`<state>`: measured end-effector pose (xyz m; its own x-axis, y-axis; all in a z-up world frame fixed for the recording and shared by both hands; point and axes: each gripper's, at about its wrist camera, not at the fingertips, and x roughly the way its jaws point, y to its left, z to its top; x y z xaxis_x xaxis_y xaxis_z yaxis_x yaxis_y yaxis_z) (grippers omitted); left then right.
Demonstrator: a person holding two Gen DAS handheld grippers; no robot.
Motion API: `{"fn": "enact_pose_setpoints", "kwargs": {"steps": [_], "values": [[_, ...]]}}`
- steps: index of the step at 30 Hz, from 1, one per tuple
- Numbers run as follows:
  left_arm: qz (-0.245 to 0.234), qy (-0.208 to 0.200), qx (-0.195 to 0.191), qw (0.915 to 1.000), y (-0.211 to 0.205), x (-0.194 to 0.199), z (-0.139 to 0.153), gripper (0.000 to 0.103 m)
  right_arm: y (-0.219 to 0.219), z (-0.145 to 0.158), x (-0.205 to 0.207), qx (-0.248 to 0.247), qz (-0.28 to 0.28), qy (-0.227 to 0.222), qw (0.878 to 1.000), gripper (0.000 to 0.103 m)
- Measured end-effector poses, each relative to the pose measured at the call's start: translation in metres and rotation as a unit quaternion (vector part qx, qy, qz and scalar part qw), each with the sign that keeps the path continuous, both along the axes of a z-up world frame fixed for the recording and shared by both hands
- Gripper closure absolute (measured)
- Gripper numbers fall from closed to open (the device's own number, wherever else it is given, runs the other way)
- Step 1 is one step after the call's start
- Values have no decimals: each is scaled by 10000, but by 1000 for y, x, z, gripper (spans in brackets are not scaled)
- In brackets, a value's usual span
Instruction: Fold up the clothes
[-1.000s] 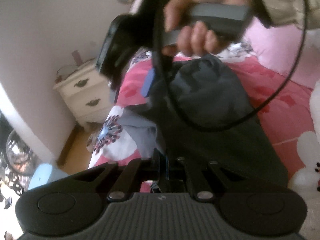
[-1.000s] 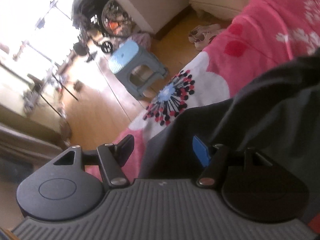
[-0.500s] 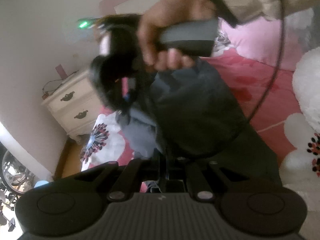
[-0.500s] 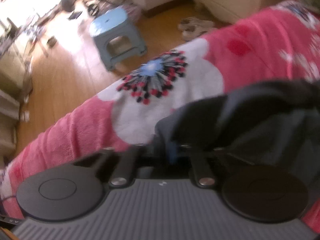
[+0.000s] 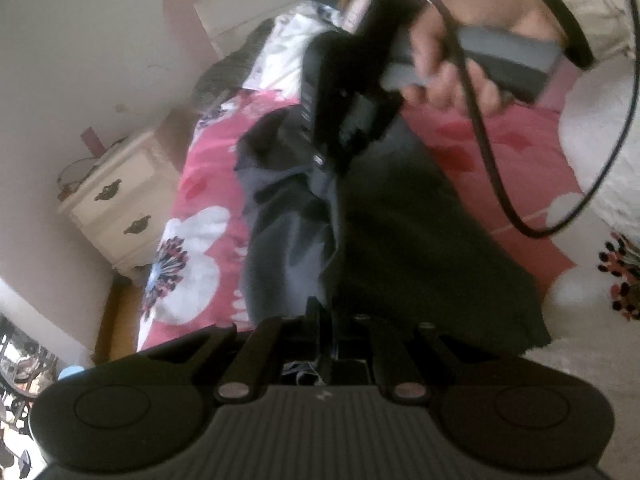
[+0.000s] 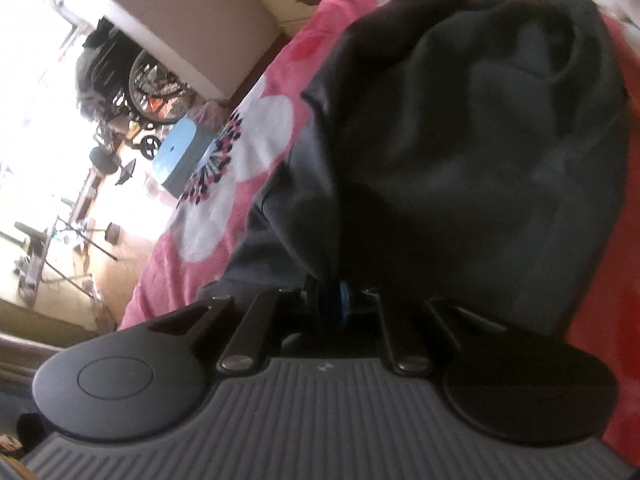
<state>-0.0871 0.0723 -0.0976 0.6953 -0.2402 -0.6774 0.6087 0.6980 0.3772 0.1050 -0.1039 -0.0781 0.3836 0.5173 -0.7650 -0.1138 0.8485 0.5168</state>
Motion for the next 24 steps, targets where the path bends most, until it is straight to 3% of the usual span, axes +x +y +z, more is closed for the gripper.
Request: {"fn": "enact_pose_setpoints", "kwargs": {"steps": [4, 10, 12, 17, 19, 20, 22, 24], "values": [[-87, 15, 78, 9999, -3, -2, -2, 98, 3, 25, 7, -119, 70, -533, 9985, 90], [-219, 37, 196, 9996, -7, -4, -6, 98, 37, 57, 24, -861, 756, -1403, 9835, 79], [-262, 44, 235, 9994, -8, -5, -7, 98, 50, 60, 29, -1061, 978, -1461, 9787, 72], [-262, -27, 329, 9991, -8, -8, -7, 98, 84, 42, 51, -1672, 1523, -1068, 9682, 71], [-241, -68, 372, 9990, -6, -9, -6, 98, 89, 29, 54, -1811, 1648, -814, 9661, 83], [-231, -88, 393, 9989, -5, -9, -6, 98, 88, 24, 55, -1837, 1623, -728, 9668, 102], [-194, -216, 535, 9981, -2, -11, -7, 97, 73, 23, 56, -1481, 1262, -634, 9788, 102], [-16, -293, 666, 9973, 4, -7, -8, 97, 47, 25, 55, -650, 712, -515, 9940, 103]]}}
